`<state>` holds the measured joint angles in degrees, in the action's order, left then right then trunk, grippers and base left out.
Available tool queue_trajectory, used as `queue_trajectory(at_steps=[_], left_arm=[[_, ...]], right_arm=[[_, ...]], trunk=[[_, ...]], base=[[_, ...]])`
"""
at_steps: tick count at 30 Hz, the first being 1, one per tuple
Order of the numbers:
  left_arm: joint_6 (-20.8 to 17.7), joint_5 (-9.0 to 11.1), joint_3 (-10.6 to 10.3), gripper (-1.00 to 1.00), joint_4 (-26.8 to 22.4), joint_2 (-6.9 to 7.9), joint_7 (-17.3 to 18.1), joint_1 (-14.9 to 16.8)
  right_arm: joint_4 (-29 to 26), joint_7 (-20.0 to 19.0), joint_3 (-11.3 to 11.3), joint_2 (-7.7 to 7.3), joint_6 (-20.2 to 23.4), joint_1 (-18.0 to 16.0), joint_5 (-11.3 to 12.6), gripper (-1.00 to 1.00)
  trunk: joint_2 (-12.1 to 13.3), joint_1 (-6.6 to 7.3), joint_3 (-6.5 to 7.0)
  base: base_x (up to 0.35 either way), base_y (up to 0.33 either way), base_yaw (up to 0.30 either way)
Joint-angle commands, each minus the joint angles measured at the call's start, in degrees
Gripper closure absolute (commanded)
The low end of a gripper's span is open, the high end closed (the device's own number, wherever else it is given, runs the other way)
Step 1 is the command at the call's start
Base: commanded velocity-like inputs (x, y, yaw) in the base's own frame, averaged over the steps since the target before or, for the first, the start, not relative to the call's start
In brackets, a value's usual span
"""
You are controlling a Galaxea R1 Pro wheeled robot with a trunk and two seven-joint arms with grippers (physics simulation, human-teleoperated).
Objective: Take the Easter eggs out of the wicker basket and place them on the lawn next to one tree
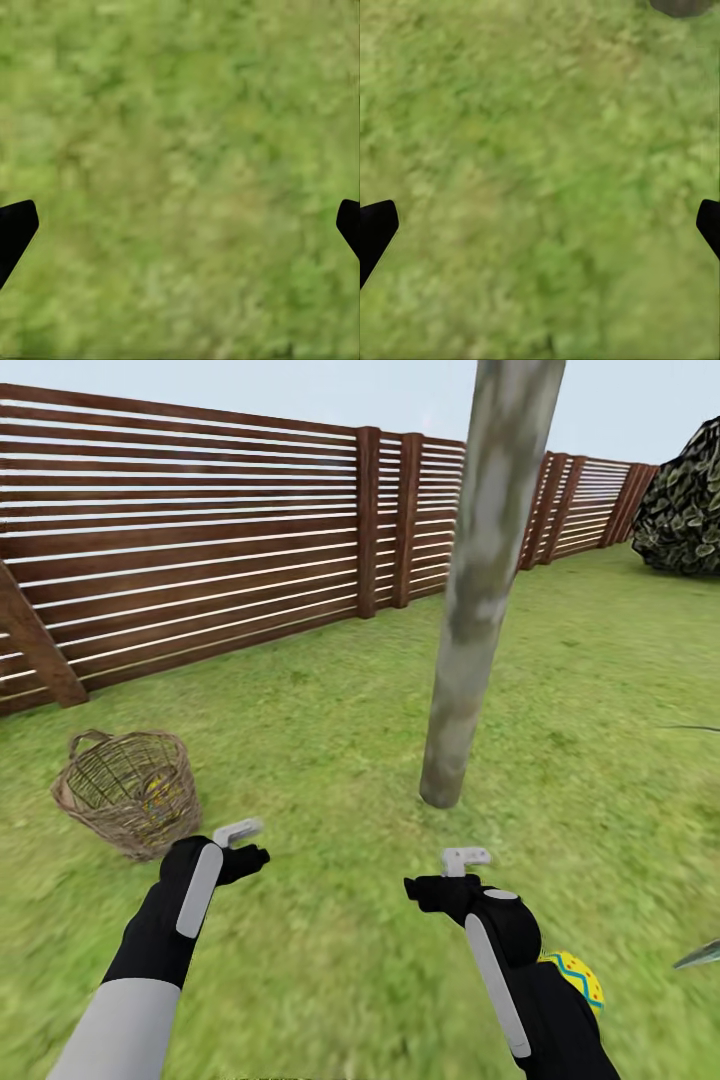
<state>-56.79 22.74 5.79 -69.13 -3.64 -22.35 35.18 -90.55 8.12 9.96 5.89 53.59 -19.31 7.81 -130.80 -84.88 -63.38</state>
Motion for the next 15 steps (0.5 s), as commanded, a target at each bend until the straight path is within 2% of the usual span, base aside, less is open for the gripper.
queue_trajectory(at_steps=[1, 15], left_arm=[[-0.18, 0.58, 0.10, -1.00, -0.04, -0.05, -0.50, 0.05], [-0.24, 0.62, 0.10, -1.00, 0.02, -0.05, -0.53, 0.06]], right_arm=[[-0.06, 0.59, 0.04, -0.01, 0.19, -0.03, 0.62, -1.00], [-0.06, 0.59, 0.06, -0.01, 0.19, -0.03, 0.63, -1.00]], trunk=[[0.39, 0.24, 0.08], [6.01, 3.31, 1.89]], base=[[0.000, 0.000, 0.239], [0.000, 0.000, 0.239]])
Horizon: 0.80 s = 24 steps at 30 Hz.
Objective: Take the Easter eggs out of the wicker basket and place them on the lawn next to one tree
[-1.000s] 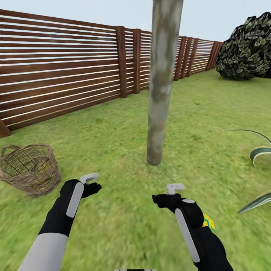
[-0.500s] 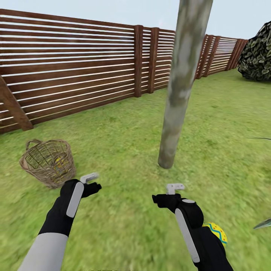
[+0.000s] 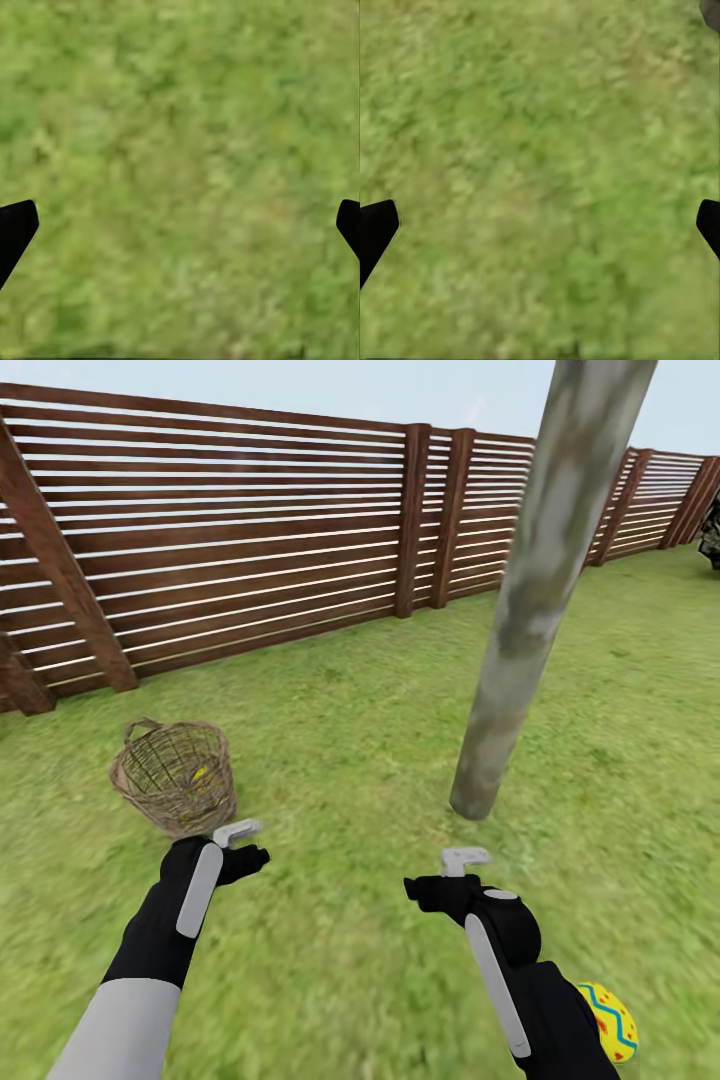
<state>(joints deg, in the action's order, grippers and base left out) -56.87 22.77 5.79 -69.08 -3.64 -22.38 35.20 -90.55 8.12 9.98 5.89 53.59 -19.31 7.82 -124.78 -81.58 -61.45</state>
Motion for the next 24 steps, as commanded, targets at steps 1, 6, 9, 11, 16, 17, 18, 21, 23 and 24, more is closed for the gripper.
queue_trajectory(at_steps=[1, 6, 9, 11, 16, 17, 18, 21, 23, 24], left_arm=[[-0.16, 0.57, 0.10, -1.00, -0.03, -0.05, -0.49, 0.04], [-0.20, 0.61, 0.18, -1.00, 0.04, -0.12, -0.48, 0.04], [-0.30, 1.21, 0.57, -1.00, -0.01, -0.10, -0.52, 0.04], [-0.55, 2.28, 0.77, -1.00, -0.01, -0.08, -0.54, 0.07], [-1.04, 3.65, 0.93, -1.00, -0.06, 0.18, -0.69, 0.12], [-1.11, 3.73, 0.94, -1.00, -0.05, 0.22, -0.70, 0.12], [-1.17, 3.79, 0.95, -1.00, -0.04, 0.25, -0.70, 0.12], [-1.30, 3.93, 0.96, -1.00, -0.07, 0.32, -0.72, 0.13], [-1.53, 4.01, 0.97, -1.00, -0.11, 0.35, -0.72, 0.13], [-1.64, 4.02, 0.97, -1.00, -0.10, 0.36, -0.73, 0.13]], right_arm=[[-0.06, 0.59, 0.03, -0.01, 0.19, -0.03, 0.62, -1.00], [-0.06, 0.59, 0.04, -0.01, 0.19, -0.03, 0.57, -1.00], [-0.06, 0.59, 0.04, -0.01, 0.19, -0.03, 0.58, -1.00], [-0.06, 0.59, 0.04, -0.01, 0.19, -0.03, 0.60, -1.00], [-0.06, 0.59, 0.04, -0.01, 0.19, -0.03, 0.57, -1.00], [-0.06, 0.59, 0.04, -0.01, 0.19, -0.03, 0.56, -1.00], [-0.06, 0.59, 0.04, -0.01, 0.19, -0.03, 0.57, -1.00], [-0.06, 0.59, 0.04, -0.01, 0.19, -0.03, 0.55, -1.00], [-0.06, 0.59, 0.04, -0.01, 0.19, -0.03, 0.57, -1.00], [-0.06, 0.59, 0.04, -0.01, 0.19, -0.03, 0.56, -1.00]], trunk=[[0.40, 0.23, 0.08], [2.40, 1.33, 0.73], [3.60, 1.99, 1.12], [4.41, 2.43, 1.38], [6.41, 3.53, 2.02], [6.81, 3.75, 2.15], [7.21, 3.97, 2.28], [8.42, 4.63, 2.67], [9.22, 5.07, 2.92], [9.62, 5.29, 3.05]], base=[[0.000, 0.000, 0.239], [0.000, 0.000, 0.239], [0.000, 0.000, 0.239], [0.000, 0.000, 0.239], [0.000, 0.000, 0.239], [0.000, 0.000, 0.239], [0.000, 0.000, 0.239], [0.000, 0.000, 0.239], [0.000, 0.000, 0.239], [0.000, 0.000, 0.239]])
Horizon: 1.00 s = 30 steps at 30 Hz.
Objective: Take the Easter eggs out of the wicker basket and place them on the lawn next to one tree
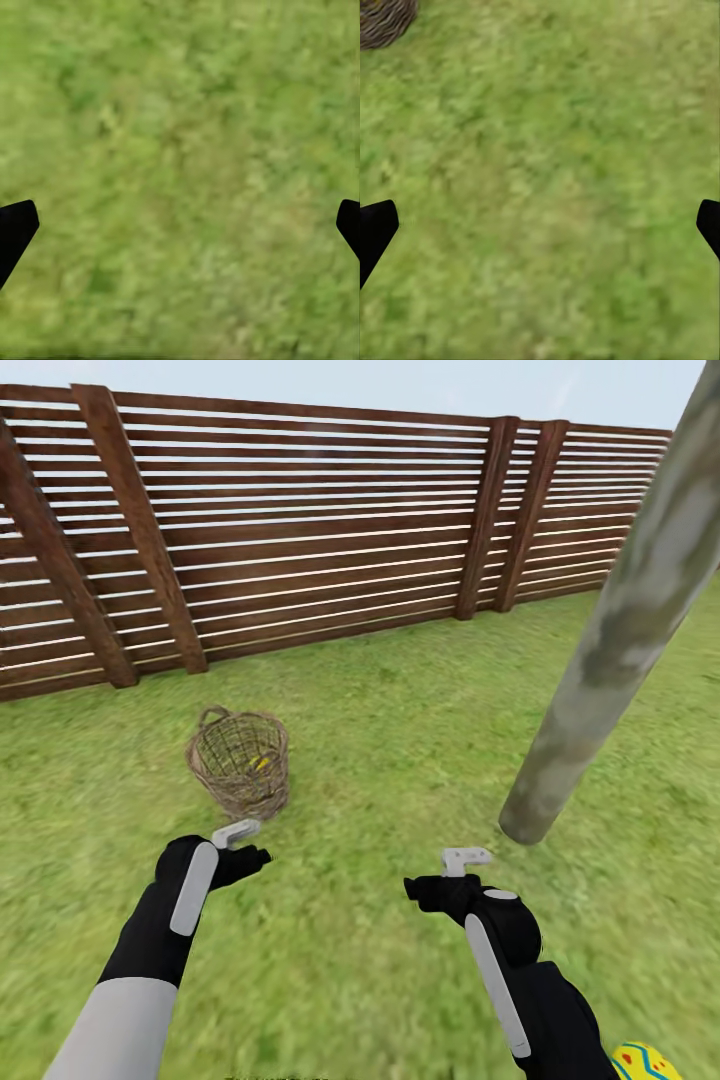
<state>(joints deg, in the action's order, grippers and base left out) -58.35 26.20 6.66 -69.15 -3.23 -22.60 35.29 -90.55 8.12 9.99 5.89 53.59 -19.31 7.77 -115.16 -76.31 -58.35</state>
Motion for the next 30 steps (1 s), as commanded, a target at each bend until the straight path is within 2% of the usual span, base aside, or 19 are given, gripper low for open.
queue_trajectory(at_steps=[1, 7, 18, 30], left_arm=[[-0.26, 0.59, 0.11, -1.00, -0.03, -0.05, -0.50, 0.04], [-0.75, 0.75, 0.14, -1.00, -0.07, 0.09, -0.44, 0.04], [-1.22, 2.77, 0.27, -1.00, -0.01, 1.29, -0.25, 0.04], [-1.27, 2.90, 0.29, -1.00, -0.02, 1.67, -0.25, 0.04]], right_arm=[[-0.06, 0.59, 0.03, -0.01, 0.19, -0.03, 0.61, -1.00], [-0.06, 0.57, 0.03, -0.01, 0.19, -0.03, 0.64, -1.00], [-0.06, 0.51, 0.03, -0.01, 0.18, -0.03, 0.66, -1.00], [-0.06, 0.50, 0.03, -0.01, 0.12, -0.03, 0.67, -1.00]], trunk=[[0.39, 0.23, 0.09], [2.80, 1.55, 0.86], [7.21, 3.97, 2.28], [12.03, 6.60, 3.88]], base=[[0.000, 0.000, 0.239], [-0.054, 0.014, 0.239], [-0.249, 0.124, 0.231], [-0.123, 0.073, 0.156]])
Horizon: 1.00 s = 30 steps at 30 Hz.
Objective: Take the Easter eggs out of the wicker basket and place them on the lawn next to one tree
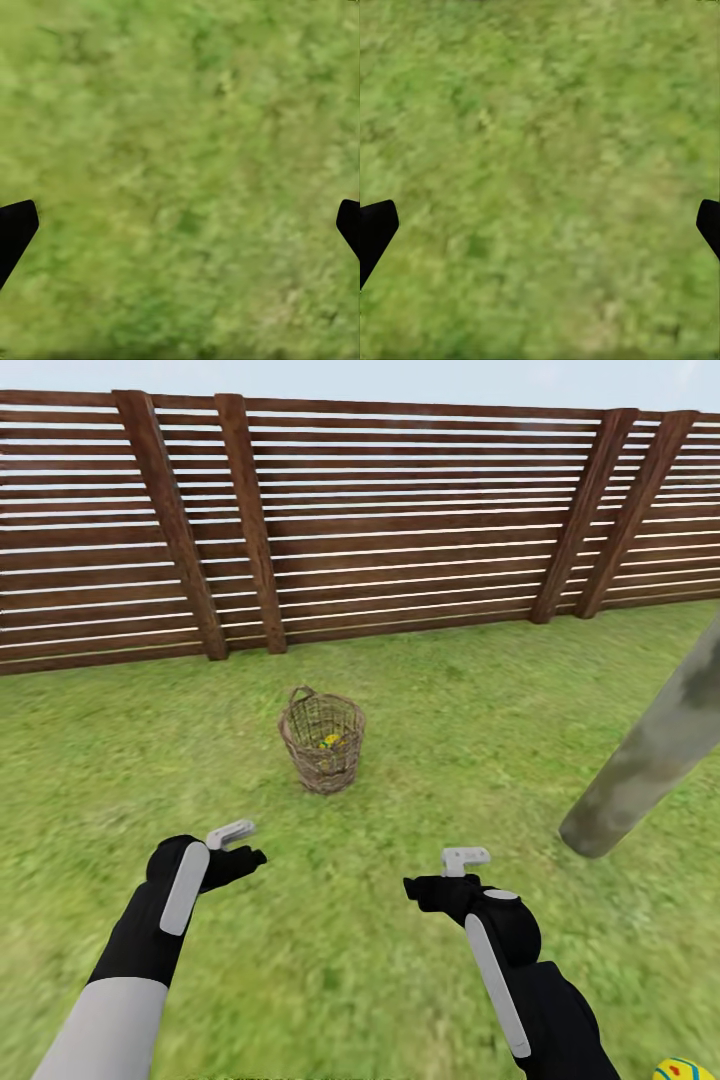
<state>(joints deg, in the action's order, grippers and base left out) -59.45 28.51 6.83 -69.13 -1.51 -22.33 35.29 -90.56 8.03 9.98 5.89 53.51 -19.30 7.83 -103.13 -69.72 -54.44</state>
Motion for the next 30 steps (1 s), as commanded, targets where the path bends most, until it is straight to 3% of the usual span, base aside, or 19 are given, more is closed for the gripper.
queue_trajectory(at_steps=[1, 13, 22, 30], left_arm=[[-0.19, 0.59, 0.11, -1.00, -0.04, -0.02, -0.52, 0.04], [-0.20, 0.58, 0.06, -1.00, 0.14, 0.10, -0.52, -0.06], [-0.24, 0.68, 0.03, -1.00, -0.49, 0.10, -0.52, -0.17], [-0.23, 0.77, -0.13, -1.00, -6.20, 0.10, -0.23, -0.38]], right_arm=[[-0.06, 0.59, 0.04, 0.00, 0.19, -0.03, 0.61, -1.00], [-0.06, 0.57, 0.02, -0.04, 0.19, -0.03, 0.56, -1.00], [-0.06, 0.58, 0.04, -0.01, 0.19, -0.03, 0.61, -1.00], [-0.06, 0.52, 0.04, 0.00, 0.19, -0.03, 0.61, -1.00]], trunk=[[0.39, 0.23, 0.11], [5.21, 2.87, 2.19], [5.21, 2.87, 2.18], [5.21, 2.87, 2.25]], base=[[-0.024, 0.012, 0.064], [-0.006, 0.023, 0.016], [0.000, 0.025, 0.001], [0.030, 0.010, -0.024]])
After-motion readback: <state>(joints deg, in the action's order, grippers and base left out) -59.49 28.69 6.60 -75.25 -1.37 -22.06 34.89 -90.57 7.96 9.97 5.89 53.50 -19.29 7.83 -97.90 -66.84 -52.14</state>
